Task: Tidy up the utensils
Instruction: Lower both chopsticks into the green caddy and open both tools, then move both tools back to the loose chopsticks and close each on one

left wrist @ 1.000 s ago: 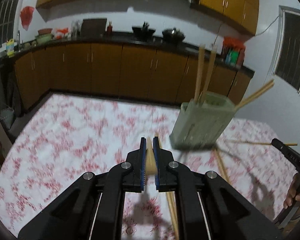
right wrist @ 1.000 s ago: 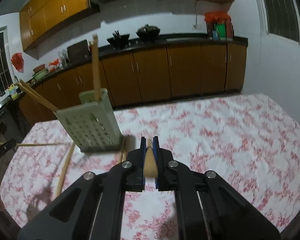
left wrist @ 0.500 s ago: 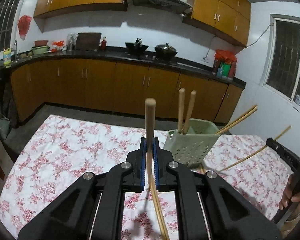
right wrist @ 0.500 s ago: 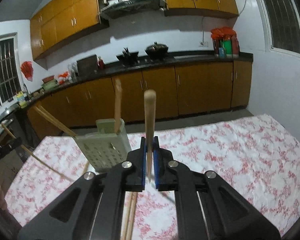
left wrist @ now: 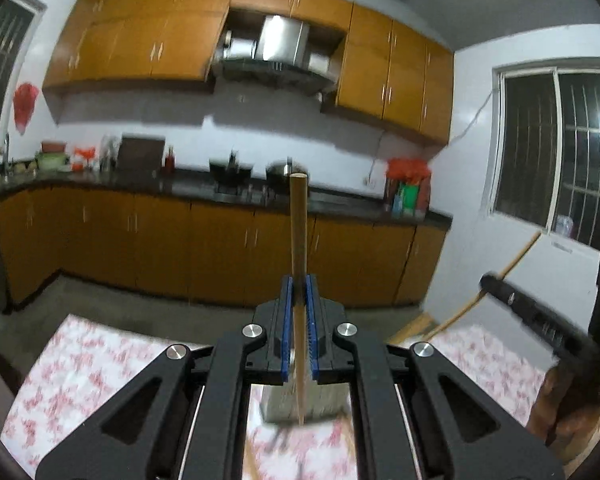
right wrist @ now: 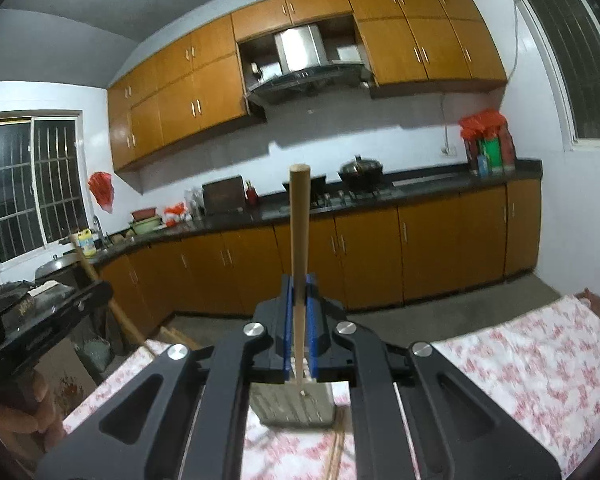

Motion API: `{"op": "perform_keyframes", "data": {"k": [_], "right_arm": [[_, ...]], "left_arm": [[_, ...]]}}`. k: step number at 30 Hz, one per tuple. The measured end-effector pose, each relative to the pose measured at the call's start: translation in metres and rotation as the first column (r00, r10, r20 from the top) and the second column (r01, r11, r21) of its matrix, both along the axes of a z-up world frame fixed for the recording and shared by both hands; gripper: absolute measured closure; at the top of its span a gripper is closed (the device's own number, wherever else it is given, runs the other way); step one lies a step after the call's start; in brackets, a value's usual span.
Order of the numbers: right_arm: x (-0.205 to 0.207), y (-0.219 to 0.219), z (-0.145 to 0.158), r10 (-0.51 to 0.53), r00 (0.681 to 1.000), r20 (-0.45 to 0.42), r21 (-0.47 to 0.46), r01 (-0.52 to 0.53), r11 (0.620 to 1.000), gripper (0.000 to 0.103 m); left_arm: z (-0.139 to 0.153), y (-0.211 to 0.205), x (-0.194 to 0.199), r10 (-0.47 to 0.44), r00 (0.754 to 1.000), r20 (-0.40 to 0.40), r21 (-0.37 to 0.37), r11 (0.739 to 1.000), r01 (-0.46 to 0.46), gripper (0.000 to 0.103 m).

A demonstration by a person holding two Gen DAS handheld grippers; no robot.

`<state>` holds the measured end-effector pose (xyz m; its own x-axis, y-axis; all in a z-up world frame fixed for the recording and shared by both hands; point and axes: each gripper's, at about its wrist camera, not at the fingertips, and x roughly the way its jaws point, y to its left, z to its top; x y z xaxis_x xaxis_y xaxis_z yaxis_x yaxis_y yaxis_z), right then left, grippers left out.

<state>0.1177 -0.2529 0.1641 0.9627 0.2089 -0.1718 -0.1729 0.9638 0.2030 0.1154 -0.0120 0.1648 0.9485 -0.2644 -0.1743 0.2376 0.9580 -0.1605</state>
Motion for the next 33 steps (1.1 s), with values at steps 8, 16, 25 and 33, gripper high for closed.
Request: {"op": "perform_keyframes", "data": {"k": [8,16,25,33], "right_arm": [[0.03,0.015,-0.001,-0.015,0.999,0.028,-0.026,0.016,1.0,0.095],[0.068,0.021,-0.03,-0.02,0.997,-0.073,-0.029,0.018,0.999,0.095],[0.067,0.027,-0.041,-0.011,0.994,-0.108,-0.044,0.006,0.999,0.074],[0.031,-0.001,-0.028,-0.08,0.996,-0.046,-0.009,0.08,0.997,0.058]], "left_arm": [[0.009,-0.016,0.033,0.077,0.992,0.097,-0.052,0.996,-0.072,0.096],[-0.029,-0.028,0.061,0.094,0.994,0.058,-0.034,0.995,-0.093,0.096],[-0.038,-0.03,0.054,0.075,0.996,0.043,-0.009,0.997,-0.075,0.054],[-0.022,-0.006,0.026,0.082,0.993,0.083,-0.075,0.994,-0.076,0.05]]}}
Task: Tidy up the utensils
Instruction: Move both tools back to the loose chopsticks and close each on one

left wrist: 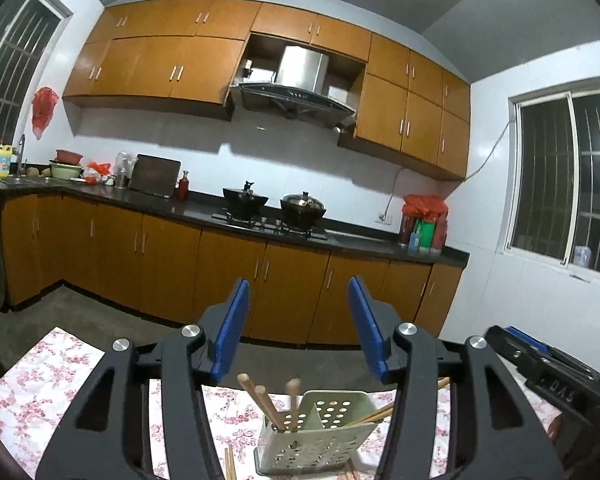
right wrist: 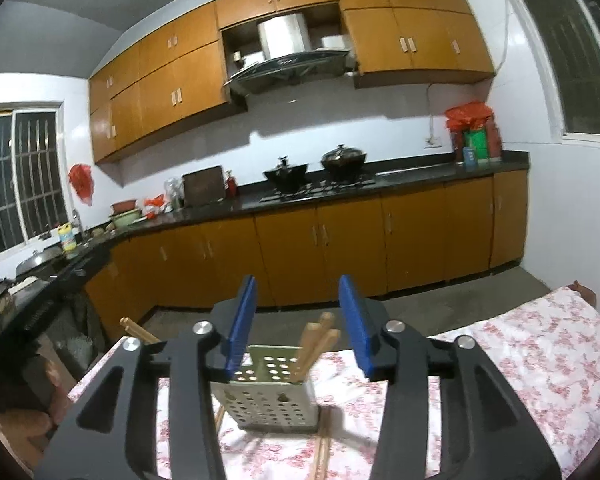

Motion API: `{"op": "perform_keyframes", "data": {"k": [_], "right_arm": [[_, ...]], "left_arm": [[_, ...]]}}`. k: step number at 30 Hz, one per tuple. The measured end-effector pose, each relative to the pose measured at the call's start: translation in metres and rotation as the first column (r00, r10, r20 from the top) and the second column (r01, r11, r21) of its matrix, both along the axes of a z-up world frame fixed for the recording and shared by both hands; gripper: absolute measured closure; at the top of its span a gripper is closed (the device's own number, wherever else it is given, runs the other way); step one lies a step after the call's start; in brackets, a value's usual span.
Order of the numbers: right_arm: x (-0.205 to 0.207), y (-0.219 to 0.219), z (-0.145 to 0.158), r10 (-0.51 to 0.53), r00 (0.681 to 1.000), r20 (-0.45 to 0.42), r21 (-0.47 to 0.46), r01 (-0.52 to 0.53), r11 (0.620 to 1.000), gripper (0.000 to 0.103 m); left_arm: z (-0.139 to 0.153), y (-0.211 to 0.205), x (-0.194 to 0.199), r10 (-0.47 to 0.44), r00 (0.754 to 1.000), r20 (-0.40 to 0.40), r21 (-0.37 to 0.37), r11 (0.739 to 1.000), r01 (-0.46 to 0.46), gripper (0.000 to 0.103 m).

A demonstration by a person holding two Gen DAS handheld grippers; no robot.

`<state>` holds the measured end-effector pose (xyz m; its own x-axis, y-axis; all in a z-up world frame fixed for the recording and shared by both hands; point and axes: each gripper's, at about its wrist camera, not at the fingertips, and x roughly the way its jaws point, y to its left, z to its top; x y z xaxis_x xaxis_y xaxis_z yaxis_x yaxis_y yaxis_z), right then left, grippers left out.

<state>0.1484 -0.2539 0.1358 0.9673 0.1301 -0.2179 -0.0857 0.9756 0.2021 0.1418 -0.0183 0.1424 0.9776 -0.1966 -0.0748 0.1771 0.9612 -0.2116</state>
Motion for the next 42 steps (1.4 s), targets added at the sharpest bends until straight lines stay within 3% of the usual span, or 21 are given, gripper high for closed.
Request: {"op": "perform_keyframes", "data": {"k": [5,9,12,14,15,17,21,28,30,34,42], "right_arm": [[-0.021,-0.035,-0.018,-0.102,0.994,-0.038,0.019,0.103,0.995,0.053],[-0.018,-0.06,-0.064,-0.168,0.968,-0.185,0.006,0.172,0.985,0.053],[-0.009,-0.065,-0.111,-0.156,0.927,-0.341,0.009,0.169,0.986,0.056],[-0.005,-0.057,-0.141,-0.109,0.897,-0.429,0.003,0.122,0.993,0.075],[-0.004,-0.05,-0.154,-0.077,0.883,-0.463,0.004,0.089,0.996,0.077],[-0.005,-0.035,-0.178,-0.001,0.855,-0.518,0.019,0.013,1.0,0.084],[-0.01,-0.002,-0.205,0.082,0.815,-0.574,0.005,-0.097,0.995,0.085],[-0.008,0.026,-0.22,0.111,0.774,-0.623,-0.021,-0.159,0.987,0.085],[-0.005,0.028,-0.226,0.103,0.763,-0.638,-0.038,-0.165,0.986,0.09],[-0.004,0.024,-0.227,0.045,0.774,-0.632,-0.081,-0.124,0.989,0.095],[0.0,-0.01,-0.226,-0.038,0.773,-0.633,-0.071,-0.009,0.997,0.095]], "left_arm": [[0.0,0.025,-0.029,0.044,0.999,0.003,-0.027,0.999,-0.044,0.037],[-0.027,0.051,-0.044,0.142,0.986,-0.089,-0.005,0.99,-0.143,0.033],[-0.072,0.067,-0.036,0.182,0.946,-0.267,0.033,0.983,-0.18,0.033],[-0.103,0.07,-0.028,0.187,0.904,-0.383,0.06,0.982,-0.178,0.034],[-0.115,0.071,-0.025,0.187,0.884,-0.428,0.075,0.982,-0.171,0.035],[-0.138,0.069,-0.022,0.177,0.85,-0.496,0.105,0.984,-0.143,0.04],[-0.172,0.055,-0.023,0.148,0.805,-0.575,0.157,0.985,-0.069,0.043],[-0.196,0.036,-0.028,0.098,0.783,-0.615,0.177,0.984,0.016,0.046],[-0.198,0.033,-0.027,0.074,0.775,-0.627,0.164,0.986,0.04,0.049],[-0.203,0.023,-0.027,0.047,0.761,-0.647,0.16,0.984,0.075,0.059],[-0.214,0.014,-0.025,-0.012,0.723,-0.69,0.121,0.984,0.133,0.076]]}}
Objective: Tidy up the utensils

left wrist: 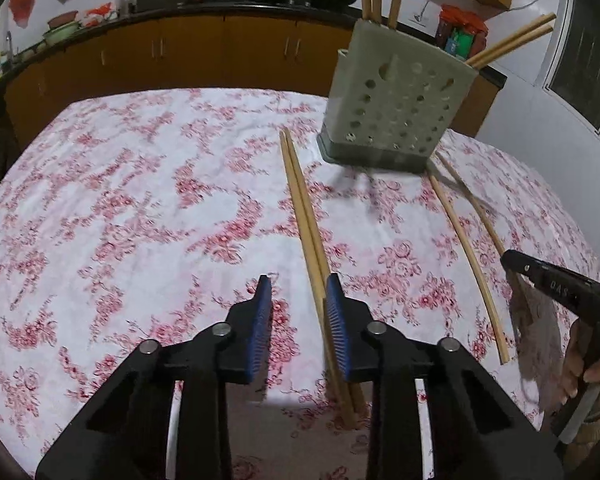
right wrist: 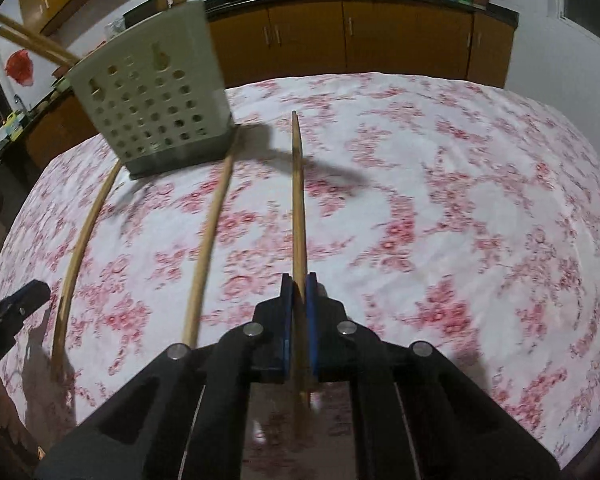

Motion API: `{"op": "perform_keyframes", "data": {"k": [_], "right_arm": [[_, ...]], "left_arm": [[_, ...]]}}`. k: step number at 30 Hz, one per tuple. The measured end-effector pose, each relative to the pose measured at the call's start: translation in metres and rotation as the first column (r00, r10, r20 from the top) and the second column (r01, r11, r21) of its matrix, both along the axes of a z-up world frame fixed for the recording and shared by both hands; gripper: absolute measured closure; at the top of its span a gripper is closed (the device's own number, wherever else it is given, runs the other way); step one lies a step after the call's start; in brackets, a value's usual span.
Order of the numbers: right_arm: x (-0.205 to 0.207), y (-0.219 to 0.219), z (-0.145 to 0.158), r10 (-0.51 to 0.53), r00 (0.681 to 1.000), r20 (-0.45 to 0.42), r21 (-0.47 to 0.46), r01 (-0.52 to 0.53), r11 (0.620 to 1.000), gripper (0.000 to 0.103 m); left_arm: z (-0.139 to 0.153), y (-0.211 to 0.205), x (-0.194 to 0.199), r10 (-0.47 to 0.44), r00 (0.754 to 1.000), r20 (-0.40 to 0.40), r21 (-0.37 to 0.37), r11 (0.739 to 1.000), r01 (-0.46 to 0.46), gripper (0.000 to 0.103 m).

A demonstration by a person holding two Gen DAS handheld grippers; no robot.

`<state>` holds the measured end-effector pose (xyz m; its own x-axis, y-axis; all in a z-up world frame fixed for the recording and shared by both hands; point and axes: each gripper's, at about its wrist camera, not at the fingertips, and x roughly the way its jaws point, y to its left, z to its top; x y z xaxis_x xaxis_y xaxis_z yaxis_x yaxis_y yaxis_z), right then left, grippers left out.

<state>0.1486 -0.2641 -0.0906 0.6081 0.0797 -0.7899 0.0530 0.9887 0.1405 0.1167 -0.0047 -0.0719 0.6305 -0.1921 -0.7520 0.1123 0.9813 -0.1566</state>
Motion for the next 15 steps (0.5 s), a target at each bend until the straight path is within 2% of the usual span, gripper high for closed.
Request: {"op": "perform_keyframes", "data": {"k": [7,15], "right_arm": [[0.0,-0.003,-0.001,-0.004,1.0,0.001,-0.004,0.004,1.0,0.095],[-0.002,-0.005,-0.001,-0.017,1.0,-0.001,-0.02,0.017,1.0,0.095]], "left_arm": [[-0.009,-0.007,0.001,-0.023,0.999,-0.033,0.016,1.0,0.024,0.082],[-0.013,-0.015,0.005,-0.026,0.999,-0.045,0.059,0.998,0.028,0.083]]}}
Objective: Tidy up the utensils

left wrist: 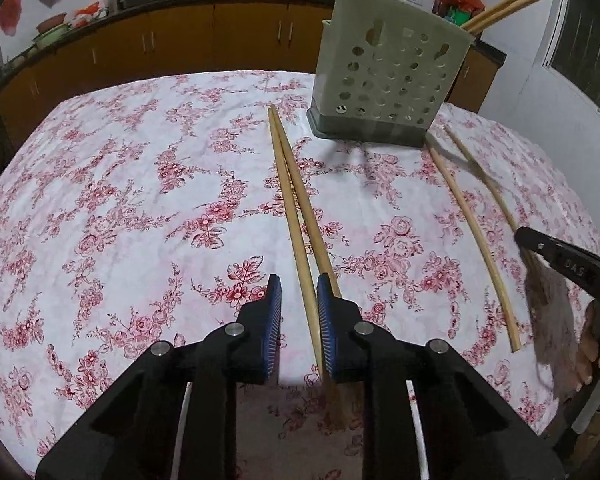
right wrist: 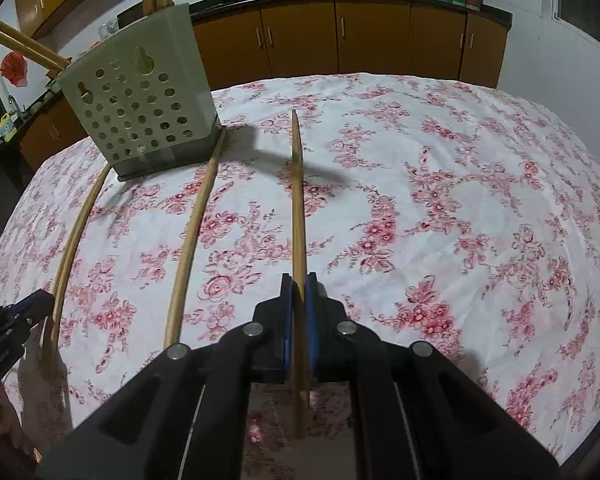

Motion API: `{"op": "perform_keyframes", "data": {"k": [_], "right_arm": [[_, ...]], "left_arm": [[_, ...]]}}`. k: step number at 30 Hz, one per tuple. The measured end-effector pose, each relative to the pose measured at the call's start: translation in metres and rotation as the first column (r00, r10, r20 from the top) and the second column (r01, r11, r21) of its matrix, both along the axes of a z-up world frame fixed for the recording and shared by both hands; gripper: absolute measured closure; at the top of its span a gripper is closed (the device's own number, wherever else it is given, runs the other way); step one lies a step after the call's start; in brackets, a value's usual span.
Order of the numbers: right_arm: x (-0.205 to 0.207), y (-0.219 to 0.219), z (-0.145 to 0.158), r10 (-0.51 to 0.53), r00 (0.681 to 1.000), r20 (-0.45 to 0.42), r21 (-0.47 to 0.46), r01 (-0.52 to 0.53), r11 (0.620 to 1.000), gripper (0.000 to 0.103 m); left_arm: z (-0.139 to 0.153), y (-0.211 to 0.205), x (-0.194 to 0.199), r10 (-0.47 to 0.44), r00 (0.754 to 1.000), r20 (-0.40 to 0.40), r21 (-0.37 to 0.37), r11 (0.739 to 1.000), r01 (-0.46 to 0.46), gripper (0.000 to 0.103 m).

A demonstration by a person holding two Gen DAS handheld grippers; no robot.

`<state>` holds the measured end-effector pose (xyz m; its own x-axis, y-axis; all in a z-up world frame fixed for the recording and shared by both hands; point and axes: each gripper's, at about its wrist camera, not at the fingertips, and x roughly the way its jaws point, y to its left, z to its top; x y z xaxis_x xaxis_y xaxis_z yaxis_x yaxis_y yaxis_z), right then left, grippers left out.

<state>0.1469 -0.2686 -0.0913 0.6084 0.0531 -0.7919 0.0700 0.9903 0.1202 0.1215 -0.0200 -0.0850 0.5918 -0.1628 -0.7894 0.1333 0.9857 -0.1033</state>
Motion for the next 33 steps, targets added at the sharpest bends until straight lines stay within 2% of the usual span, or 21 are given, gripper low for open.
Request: {"op": "perform_keyframes", "data": {"k": [2,6,13,22,28,33], "right_arm": [[0.0,0.001,0.0,0.004,1.0,-0.002,-0.006,-0.004,1.0,0.094],[0.0,0.007,0.0,0.028,1.0,-0.001,-0.014,-0.028,0.999,0.094],[0.001,0.028,0.001,0.1,0.995,0.005,-0.01,-0.1,0.995,0.095],[0.017,0.007,0.0,-0.02,1.0,0.022,-0.038,0.021,0.999,0.094],[0.014,0.013,-0.003,-0.003,0.999,0.048,-0.114,0.009,0.993,0.093],[0.014,0.011,-0.004,-0.005,0.999,0.048,-0.099,0.01,0.995,0.093]], "left_arm": [[0.0,-0.001,0.002,0.004,1.0,0.001,0.003,1.0,-0.004,0.084],[-0.001,0.003,0.008,0.025,1.0,0.004,0.012,1.0,-0.025,0.095],[-0.001,0.028,0.023,0.105,0.994,0.008,0.02,0.994,-0.106,0.096],[-0.002,0.037,0.029,0.125,0.992,0.031,0.022,0.992,-0.126,0.095],[-0.002,0.041,0.027,0.128,0.991,0.029,-0.001,0.992,-0.128,0.095],[-0.002,0.039,0.027,0.13,0.991,0.029,0.007,0.991,-0.13,0.095]]}}
